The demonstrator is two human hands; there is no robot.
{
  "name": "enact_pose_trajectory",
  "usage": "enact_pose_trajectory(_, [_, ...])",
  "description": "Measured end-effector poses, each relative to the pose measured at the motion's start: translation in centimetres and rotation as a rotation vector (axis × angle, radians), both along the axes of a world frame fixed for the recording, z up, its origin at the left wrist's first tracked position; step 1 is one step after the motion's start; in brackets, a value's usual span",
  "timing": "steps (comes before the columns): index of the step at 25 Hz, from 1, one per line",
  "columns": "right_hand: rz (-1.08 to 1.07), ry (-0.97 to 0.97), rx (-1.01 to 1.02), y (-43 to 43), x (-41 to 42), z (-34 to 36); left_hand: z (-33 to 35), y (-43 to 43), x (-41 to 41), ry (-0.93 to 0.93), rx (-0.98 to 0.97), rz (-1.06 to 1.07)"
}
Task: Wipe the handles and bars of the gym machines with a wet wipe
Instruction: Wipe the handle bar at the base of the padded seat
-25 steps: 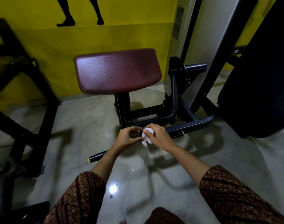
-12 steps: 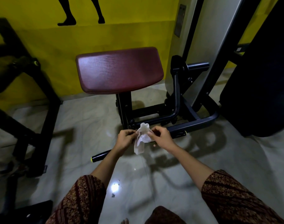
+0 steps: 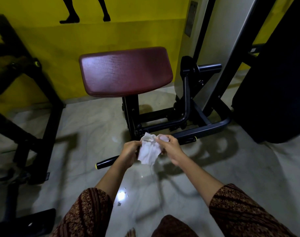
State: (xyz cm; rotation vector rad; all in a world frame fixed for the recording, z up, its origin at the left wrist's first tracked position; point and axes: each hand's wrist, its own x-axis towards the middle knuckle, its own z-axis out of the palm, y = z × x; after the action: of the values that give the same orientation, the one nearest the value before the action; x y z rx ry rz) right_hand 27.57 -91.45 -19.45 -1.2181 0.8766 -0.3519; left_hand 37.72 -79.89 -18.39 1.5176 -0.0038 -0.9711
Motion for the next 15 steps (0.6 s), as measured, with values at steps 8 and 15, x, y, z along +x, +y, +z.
enact_pose_trajectory(8, [-0.069,0.049,0.043,0.5,-0.4,-0.3,-0.3,0.6,-0.3,-0.126,0.026,-0.051])
enact_pose_trajectory(15, [0.026,0.009,0.01,1.2,0.2,0.2,0.1,0.6,-0.5,-0.23,-0.005,-0.298])
